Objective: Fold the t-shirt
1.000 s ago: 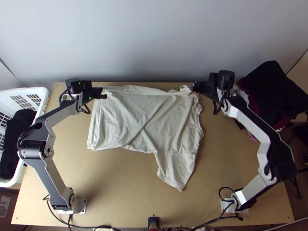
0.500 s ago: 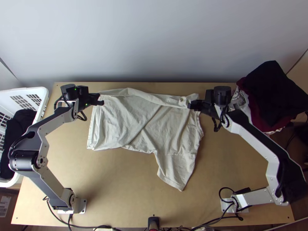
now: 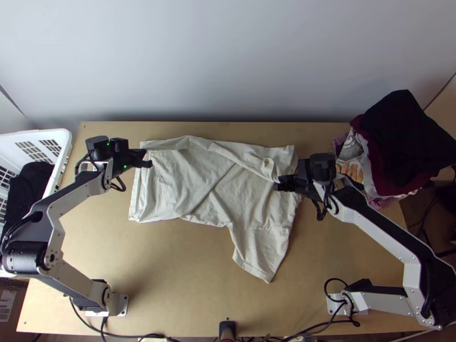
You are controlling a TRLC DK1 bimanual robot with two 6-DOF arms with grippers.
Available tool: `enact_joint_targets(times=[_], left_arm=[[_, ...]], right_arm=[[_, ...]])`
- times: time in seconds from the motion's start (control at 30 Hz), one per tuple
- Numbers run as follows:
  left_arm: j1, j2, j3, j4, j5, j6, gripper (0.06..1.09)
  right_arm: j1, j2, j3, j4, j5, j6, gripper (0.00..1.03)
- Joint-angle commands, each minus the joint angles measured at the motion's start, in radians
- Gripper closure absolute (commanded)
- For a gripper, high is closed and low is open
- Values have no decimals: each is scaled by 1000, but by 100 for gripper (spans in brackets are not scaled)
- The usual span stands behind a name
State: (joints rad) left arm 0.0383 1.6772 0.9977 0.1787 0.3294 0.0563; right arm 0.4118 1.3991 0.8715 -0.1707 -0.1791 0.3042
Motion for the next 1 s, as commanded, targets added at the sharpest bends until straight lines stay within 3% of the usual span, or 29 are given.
enact_joint_targets(times=[0.0,0.2,0.23,0.33,0.37,0.4,0.43,0.53,0.57,0.6,0.7,0.9,0.97], left_arm=[[17,-36,-62,2,11,4,105],[68,-4,-67,11,17,11,105],[83,3,-67,11,22,11,105],[112,19,-62,-5,34,-1,105],[117,16,-62,-36,49,-3,104],[118,9,-57,-88,54,-1,100],[120,-2,-51,-145,60,4,91],[121,-36,-48,-311,96,30,33],[120,-48,-50,-349,99,37,20],[120,-62,-50,-389,99,42,15],[121,-119,-56,-481,99,50,15],[160,-203,-70,-484,99,54,12],[164,-206,-54,-498,99,57,12]], right_arm=[[33,-15,-94,14,-2,-24,100],[5,-5,-157,56,-2,-86,99],[7,-8,-167,56,-2,-96,86],[5,-20,-203,59,-2,-93,18],[5,-17,-209,59,-2,-93,8],[4,-15,-212,57,-2,-100,4],[5,-18,-215,57,-2,-111,4],[9,-55,-221,17,-5,-116,4],[13,-77,-226,4,-7,-116,4],[16,-100,-230,-7,-7,-116,4],[18,-175,-233,-36,-10,-114,4],[-1,-203,-144,-49,-13,-47,5],[-8,-173,-83,-110,-53,-22,5]])
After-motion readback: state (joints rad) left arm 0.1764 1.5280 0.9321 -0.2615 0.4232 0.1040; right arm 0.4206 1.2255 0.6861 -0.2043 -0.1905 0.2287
